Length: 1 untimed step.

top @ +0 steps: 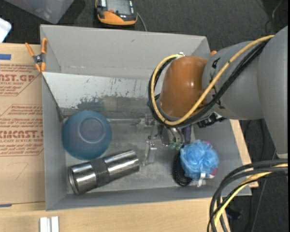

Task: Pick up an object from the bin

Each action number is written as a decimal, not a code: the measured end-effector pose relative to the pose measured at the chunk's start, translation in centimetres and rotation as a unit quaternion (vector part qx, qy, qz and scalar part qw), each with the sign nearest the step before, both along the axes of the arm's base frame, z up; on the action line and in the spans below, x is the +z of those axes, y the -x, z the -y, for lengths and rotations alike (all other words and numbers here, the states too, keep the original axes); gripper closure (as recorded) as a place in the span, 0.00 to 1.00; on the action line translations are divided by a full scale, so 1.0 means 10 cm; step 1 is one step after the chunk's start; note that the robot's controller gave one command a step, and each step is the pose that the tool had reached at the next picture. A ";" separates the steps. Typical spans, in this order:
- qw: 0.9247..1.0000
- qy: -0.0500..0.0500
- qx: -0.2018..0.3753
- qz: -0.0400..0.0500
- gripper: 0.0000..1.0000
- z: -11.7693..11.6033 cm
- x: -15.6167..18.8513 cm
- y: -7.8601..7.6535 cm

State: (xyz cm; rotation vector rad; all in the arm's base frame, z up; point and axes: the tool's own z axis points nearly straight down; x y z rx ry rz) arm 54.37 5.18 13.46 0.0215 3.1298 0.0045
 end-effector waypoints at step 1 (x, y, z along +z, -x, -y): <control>1.000 -0.001 0.010 0.004 0.00 0.12 -0.21 0.10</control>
Offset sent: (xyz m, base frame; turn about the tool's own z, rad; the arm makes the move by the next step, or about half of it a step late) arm -0.0178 0.0206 0.0096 -0.1295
